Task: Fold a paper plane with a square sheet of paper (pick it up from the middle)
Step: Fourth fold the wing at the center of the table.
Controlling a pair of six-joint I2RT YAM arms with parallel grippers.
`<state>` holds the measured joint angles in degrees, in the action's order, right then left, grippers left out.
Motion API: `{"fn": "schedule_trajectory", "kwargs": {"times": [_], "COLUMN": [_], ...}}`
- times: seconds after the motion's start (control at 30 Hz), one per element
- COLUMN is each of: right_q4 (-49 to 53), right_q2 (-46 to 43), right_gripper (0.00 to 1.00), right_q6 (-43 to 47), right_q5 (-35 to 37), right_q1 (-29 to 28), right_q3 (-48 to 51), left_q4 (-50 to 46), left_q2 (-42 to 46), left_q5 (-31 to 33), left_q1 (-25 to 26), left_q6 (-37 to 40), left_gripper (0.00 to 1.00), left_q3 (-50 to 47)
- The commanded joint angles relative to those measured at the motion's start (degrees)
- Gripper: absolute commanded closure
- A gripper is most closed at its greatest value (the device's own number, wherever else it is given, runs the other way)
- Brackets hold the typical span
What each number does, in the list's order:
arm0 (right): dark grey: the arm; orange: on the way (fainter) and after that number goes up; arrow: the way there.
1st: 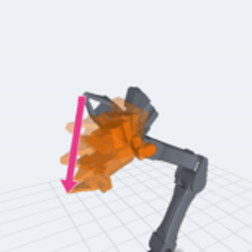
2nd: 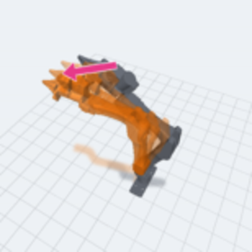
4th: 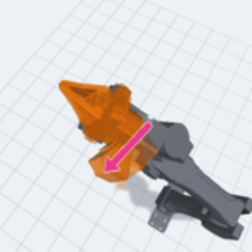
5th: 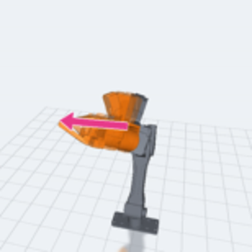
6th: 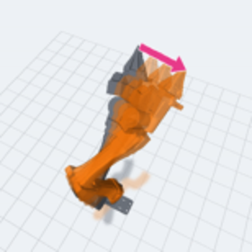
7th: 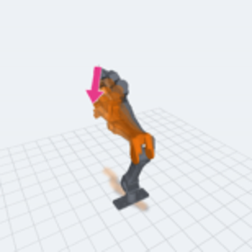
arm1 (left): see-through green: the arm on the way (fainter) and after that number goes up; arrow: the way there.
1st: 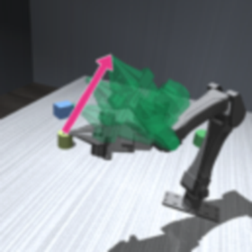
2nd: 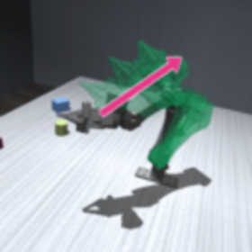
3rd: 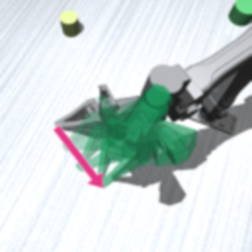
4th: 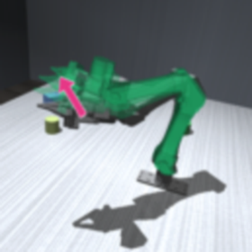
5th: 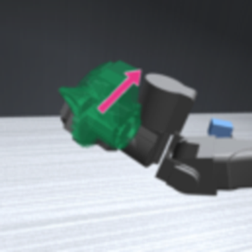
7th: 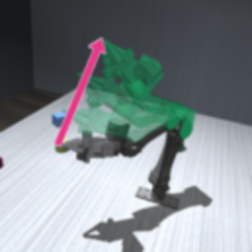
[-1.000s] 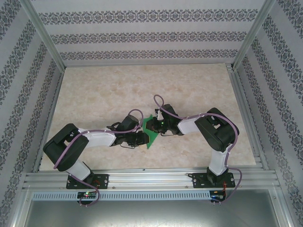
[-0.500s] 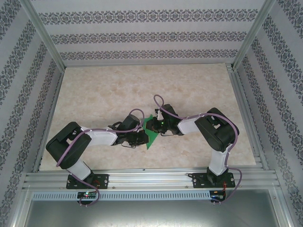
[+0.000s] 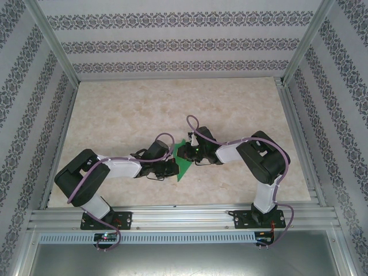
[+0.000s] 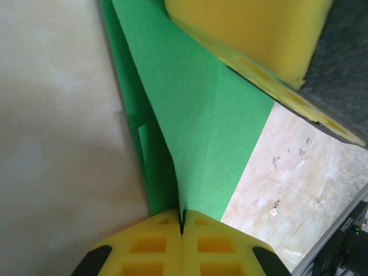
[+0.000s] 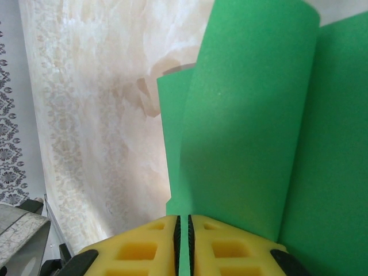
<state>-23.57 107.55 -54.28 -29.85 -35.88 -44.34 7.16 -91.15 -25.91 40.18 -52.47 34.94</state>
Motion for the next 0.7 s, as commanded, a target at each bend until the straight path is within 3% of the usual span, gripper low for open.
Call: {"fn": "schedule_trajectory", "kwargs": {"times": [0.0, 0.2, 0.43, 0.67], "right_q4": [9.9, 10.4, 8.4, 8.9], "right_q2": [6.1, 5.2, 3.3, 2.8], "right_gripper": [0.85, 0.86, 0.86, 0.86], "right_q6": [1.4, 0.2, -4.7, -5.2], "right_q5": [8.7, 9.8, 14.4, 15.5], "right_q1": [-0.4, -0.7, -3.1, -3.9], "right_q3": [3.5, 4.1, 6.5, 6.2], "left_q4": [-6.2, -8.3, -16.2, -25.5], "left_q2": [1.0, 0.5, 4.6, 14.1], "left_q5": [0.5, -3.5, 1.2, 7.4], "left_q1": [0.7, 0.8, 0.8, 0.8], "left_q6": [2.3, 4.2, 5.6, 6.4], "left_gripper": [0.94, 0.92, 0.89, 0.76], "left_q3": [-2.1, -2.1, -3.4, -1.3]}}
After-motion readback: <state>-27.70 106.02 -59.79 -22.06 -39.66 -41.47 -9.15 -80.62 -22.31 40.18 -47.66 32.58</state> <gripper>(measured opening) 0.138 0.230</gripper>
